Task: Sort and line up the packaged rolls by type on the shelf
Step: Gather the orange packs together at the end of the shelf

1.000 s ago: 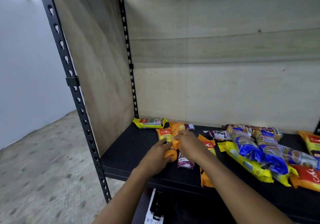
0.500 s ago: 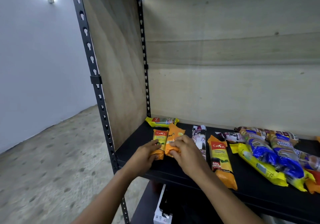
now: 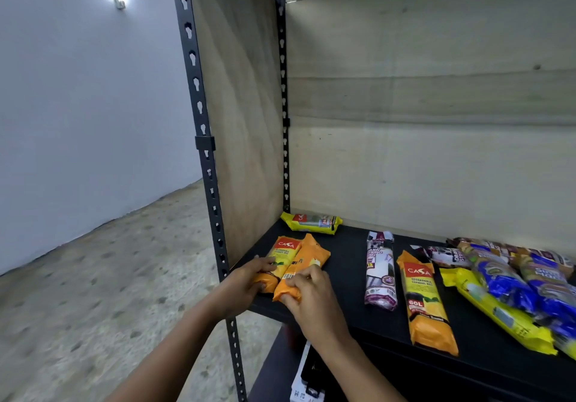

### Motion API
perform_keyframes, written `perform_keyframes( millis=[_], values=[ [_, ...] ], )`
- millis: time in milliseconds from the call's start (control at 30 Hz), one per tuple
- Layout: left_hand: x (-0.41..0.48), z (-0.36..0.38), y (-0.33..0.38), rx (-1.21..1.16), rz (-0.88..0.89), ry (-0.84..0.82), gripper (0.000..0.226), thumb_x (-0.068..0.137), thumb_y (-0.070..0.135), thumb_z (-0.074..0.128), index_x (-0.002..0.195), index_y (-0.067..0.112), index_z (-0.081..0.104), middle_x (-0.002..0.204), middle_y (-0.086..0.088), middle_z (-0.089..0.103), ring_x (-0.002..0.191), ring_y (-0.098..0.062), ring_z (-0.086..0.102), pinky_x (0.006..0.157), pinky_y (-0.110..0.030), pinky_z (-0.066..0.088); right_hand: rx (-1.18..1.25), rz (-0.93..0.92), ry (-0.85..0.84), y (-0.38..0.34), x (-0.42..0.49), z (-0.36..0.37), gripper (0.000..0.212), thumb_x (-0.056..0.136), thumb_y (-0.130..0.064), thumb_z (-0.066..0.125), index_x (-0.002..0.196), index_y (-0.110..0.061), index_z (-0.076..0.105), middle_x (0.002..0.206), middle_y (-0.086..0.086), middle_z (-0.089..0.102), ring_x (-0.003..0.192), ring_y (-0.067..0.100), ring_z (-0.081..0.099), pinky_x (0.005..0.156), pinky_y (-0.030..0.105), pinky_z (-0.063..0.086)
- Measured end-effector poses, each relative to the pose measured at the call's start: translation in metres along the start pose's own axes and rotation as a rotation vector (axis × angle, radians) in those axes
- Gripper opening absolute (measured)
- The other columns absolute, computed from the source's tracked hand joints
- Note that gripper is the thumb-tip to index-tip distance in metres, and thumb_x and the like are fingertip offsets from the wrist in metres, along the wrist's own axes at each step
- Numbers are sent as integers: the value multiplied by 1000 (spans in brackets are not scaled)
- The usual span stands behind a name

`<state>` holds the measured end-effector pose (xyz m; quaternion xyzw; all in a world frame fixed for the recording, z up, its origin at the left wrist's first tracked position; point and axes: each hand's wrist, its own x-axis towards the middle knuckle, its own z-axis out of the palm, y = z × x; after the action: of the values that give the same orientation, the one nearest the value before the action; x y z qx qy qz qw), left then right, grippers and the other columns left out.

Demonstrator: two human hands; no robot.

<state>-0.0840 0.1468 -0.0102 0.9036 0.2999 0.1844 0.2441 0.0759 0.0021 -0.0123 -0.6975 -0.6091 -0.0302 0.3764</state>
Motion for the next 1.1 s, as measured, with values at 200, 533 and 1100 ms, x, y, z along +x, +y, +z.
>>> perform_keyframes(
  millis=[200,533,1100],
  values=[
    [1,1,1,-19,-20,-8,55,95,3,54,134,40,46,152,20,33,138,-3,32,105,-15,32,-22,-7,-11,1,1,6,34,90,-35,71,122,-23,67,125,-4,46,119,11,43,91,18,41],
    [-13,6,18,-159,-14,103,66,79,26,68,140,39,43,152,17,32,149,-15,17,118,-42,28,83,35,-52,4,-4,-28,42,95,-49,56,135,-35,57,132,-11,43,125,9,43,96,31,48],
    [18,78,120,66,287,287,26,95,31,57,119,30,65,121,18,57,114,7,47,93,-5,32,-274,352,84,92,-83,-149,46,95,-49,56,138,-33,53,140,-7,39,133,13,31,100,30,47]
  ],
)
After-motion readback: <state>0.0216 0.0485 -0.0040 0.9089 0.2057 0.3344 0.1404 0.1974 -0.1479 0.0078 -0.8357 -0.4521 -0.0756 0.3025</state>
